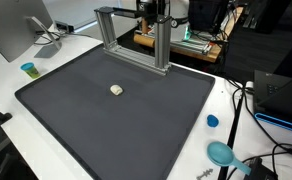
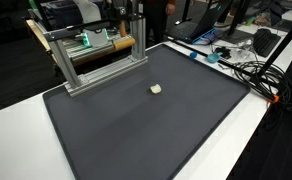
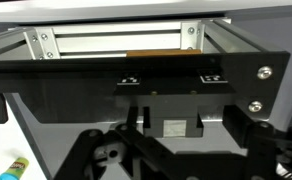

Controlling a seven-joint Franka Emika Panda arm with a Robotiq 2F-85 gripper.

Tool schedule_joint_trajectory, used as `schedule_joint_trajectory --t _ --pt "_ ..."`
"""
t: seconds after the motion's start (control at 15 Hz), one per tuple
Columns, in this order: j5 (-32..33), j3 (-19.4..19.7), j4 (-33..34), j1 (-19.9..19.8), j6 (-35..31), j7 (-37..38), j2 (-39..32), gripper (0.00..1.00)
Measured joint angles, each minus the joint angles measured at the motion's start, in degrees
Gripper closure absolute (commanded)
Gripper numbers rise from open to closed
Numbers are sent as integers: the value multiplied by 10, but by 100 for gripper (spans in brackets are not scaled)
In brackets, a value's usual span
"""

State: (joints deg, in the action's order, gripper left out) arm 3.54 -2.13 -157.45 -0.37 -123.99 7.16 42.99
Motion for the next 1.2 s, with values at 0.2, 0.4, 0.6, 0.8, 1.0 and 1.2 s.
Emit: schedule_joint_trajectory --t 0.2,0.4,0.6,0.8,1.0,1.2 --pt "-2 1 0 0 0 0 0 31" --pt "-2 1 0 0 0 0 -1 54" --pt "1 1 2 -6 0 0 -2 72" --pt "2 -1 4 -6 4 -9 -1 73" --pt "3 -2 4 -6 5 -21 -1 73" --pt "7 -5 4 -6 5 -29 -1 20"
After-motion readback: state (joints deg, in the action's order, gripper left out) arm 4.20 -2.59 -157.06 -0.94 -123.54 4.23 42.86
